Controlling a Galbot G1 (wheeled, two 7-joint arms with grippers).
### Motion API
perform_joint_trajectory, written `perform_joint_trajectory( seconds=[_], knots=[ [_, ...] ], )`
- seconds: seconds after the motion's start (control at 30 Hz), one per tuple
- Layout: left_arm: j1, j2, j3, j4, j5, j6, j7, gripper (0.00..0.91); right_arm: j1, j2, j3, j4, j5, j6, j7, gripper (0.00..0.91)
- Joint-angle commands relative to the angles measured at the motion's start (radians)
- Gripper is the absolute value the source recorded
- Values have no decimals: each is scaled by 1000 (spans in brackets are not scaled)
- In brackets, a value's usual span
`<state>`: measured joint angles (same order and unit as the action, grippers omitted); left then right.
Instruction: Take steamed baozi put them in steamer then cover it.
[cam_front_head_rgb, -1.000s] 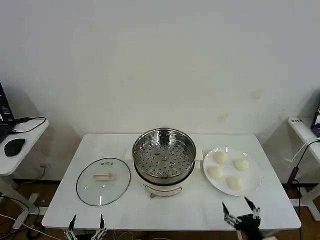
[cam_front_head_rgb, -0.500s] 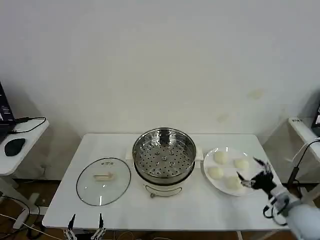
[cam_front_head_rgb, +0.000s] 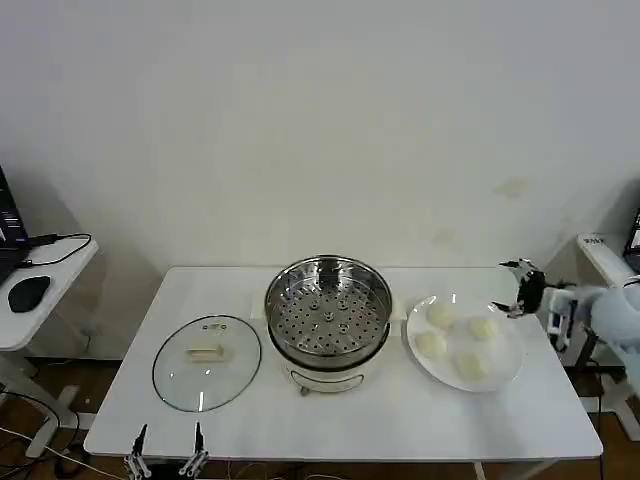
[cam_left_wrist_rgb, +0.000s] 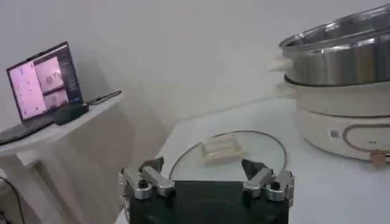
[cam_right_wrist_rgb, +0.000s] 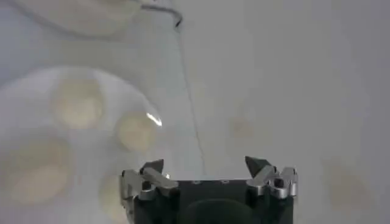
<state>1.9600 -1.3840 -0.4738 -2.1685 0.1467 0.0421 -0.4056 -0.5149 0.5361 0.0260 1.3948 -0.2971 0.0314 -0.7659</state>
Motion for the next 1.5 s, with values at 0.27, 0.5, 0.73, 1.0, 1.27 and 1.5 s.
perform_joint_trajectory(
  seconds=[0.27,0.5,0.73,1.0,1.27,1.5],
  knots=[
    [-26,-9,-5,-26,-2,6,-4,907,660,204,-759,-465,-7,125,-276,907],
    [-39,-2,-26,-34,-10,9,-4,907,654,304,-818,-548,91,94,-304,907],
    [-42,-2,-36,-34,-21,8,-3,907,637,375,-831,-629,110,78,-291,907],
    [-43,-5,-48,-30,-36,7,-3,907,631,447,-812,-722,78,81,-286,907],
    [-47,11,-67,-36,-55,9,-4,907,609,456,-817,-727,65,75,-289,907],
    [-46,17,-77,-38,-60,9,-4,907,595,464,-815,-733,65,69,-285,836]
  ],
)
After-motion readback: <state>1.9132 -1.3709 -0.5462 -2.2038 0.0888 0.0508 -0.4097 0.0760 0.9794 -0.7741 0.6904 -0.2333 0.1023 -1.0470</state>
